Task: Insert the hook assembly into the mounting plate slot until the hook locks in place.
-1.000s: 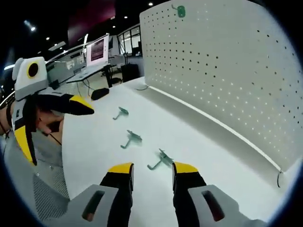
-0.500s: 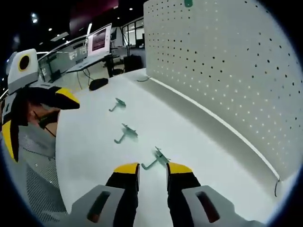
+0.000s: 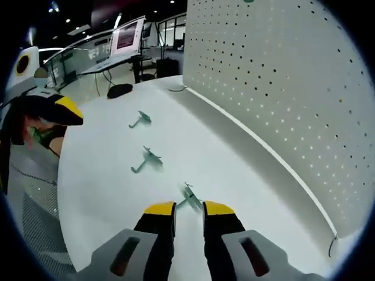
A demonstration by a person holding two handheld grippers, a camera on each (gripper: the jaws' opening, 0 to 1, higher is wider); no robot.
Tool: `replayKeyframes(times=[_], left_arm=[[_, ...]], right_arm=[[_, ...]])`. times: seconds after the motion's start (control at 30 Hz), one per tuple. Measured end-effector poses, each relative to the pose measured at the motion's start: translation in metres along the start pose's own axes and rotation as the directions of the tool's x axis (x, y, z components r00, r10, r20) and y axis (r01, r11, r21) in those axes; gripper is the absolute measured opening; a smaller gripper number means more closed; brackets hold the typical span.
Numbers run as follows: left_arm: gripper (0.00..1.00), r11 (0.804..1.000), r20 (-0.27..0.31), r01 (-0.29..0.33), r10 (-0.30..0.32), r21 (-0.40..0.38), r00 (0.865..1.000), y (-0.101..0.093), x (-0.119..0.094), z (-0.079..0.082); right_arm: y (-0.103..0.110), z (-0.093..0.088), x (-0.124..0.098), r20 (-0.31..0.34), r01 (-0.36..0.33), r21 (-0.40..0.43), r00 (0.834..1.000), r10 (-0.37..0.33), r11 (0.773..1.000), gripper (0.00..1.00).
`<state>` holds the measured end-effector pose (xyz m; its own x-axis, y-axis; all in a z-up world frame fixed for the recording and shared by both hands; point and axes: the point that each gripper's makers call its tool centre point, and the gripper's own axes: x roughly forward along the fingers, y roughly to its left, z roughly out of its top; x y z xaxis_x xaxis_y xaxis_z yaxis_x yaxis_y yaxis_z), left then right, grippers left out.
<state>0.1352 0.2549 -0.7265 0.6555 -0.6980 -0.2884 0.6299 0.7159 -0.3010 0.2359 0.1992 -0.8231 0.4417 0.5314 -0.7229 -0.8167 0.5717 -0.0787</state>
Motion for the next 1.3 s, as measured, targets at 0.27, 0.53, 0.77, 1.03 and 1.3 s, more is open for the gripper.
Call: replayKeyframes(times=[0.27,0.53,0.77,1.03,1.3], left_arm=[[0.68,1.0,0.017,-0.013,0.013,0.005,1.0,0.001,-0.004,0.008],[0.68,1.0,0.029,-0.019,0.018,0.017,0.999,0.0,-0.005,0.014],[0.67,0.999,0.039,-0.021,0.019,0.034,0.999,-0.003,-0.007,0.019],[0.67,0.999,0.034,-0.015,0.014,0.037,0.999,-0.004,-0.006,0.018],[0.67,0.999,0.034,-0.017,0.016,0.033,0.999,-0.003,-0.005,0.018]], right_arm=[[-0.003,0.0,0.011,-0.028,-0.001,-0.02,1.0,0.0,1.0,0.16],[-0.001,-0.007,0.021,-0.072,-0.004,-0.073,0.997,-0.001,0.997,0.13],[-0.002,-0.007,0.022,-0.079,0.003,-0.098,0.997,-0.011,0.995,0.08],[-0.003,-0.009,0.019,-0.072,0.023,-0.103,0.997,-0.03,0.994,0.01],[-0.002,-0.009,0.011,-0.056,0.033,-0.096,0.998,-0.039,0.995,0.0]])
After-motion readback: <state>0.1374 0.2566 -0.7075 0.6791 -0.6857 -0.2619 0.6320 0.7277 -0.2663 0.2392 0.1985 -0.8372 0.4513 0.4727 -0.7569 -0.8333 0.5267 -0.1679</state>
